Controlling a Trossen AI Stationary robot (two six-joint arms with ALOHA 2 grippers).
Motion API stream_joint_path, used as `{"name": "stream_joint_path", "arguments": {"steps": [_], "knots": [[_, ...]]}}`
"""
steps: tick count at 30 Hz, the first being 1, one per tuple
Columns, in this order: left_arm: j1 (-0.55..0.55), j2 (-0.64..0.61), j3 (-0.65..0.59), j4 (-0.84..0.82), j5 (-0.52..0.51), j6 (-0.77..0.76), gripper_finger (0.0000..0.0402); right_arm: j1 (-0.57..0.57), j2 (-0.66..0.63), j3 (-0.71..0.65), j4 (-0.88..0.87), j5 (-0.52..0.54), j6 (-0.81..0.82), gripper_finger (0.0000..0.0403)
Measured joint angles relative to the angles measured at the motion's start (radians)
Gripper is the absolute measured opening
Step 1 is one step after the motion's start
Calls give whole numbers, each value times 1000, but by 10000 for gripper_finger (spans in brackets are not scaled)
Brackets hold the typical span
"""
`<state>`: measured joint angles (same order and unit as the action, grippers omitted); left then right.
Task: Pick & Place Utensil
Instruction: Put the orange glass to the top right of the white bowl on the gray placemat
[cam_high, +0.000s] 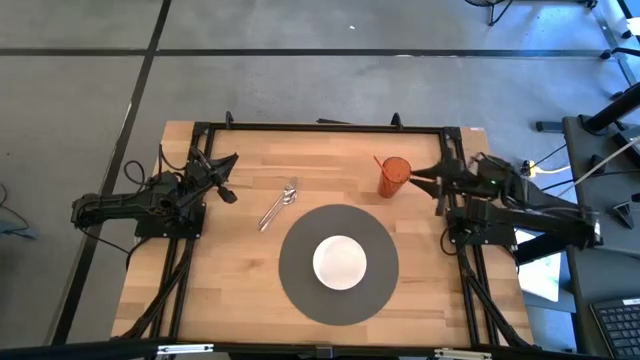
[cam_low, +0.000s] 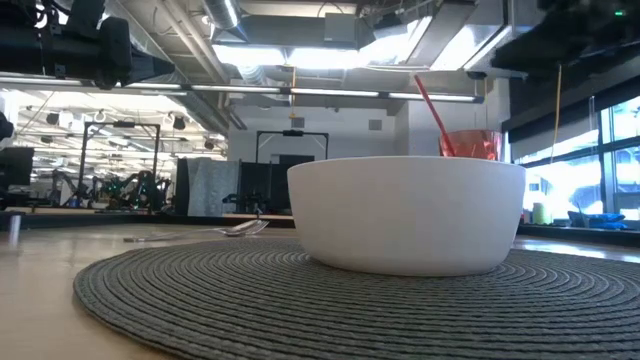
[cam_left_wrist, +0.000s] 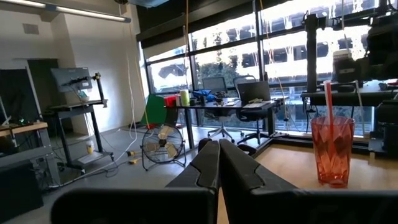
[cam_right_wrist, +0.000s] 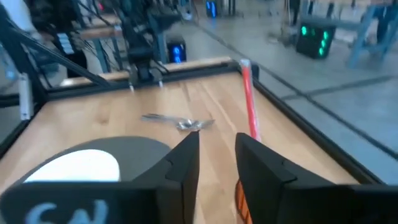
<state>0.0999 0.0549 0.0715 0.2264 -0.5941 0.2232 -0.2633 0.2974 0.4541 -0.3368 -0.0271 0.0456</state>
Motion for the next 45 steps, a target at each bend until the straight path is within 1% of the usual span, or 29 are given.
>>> {"name": "stream_joint_path", "arguments": {"steps": [4, 6, 9, 10, 12, 18, 25, 33, 40, 45], "knots": [[0, 0, 0, 0, 0, -2, 5, 22, -100, -81, 94, -3, 0, 71], [0, 0, 0, 0, 0, -3, 5, 28, -148, -129, 180, -9, 14, 51], [0, 0, 0, 0, 0, -3, 5, 28, -209, -202, 321, -70, 37, 14], [0, 0, 0, 0, 0, -3, 6, 28, -225, -227, 348, -79, 41, 8], [0, 0, 0, 0, 0, -3, 6, 28, -248, -272, 382, -75, 50, 8], [0, 0, 0, 0, 0, -3, 6, 27, -268, -342, 413, 34, 24, 4], [0, 0, 0, 0, 0, -2, 6, 27, -265, -363, 411, 35, -5, 15], [0, 0, 0, 0, 0, -16, 6, 27, -264, -363, 413, 34, -3, 4], [0, 0, 0, 0, 0, -15, 6, 27, -264, -363, 414, 35, -23, 18], [0, 0, 0, 0, 0, -11, 6, 27, -264, -363, 413, 35, -21, 11]]}}
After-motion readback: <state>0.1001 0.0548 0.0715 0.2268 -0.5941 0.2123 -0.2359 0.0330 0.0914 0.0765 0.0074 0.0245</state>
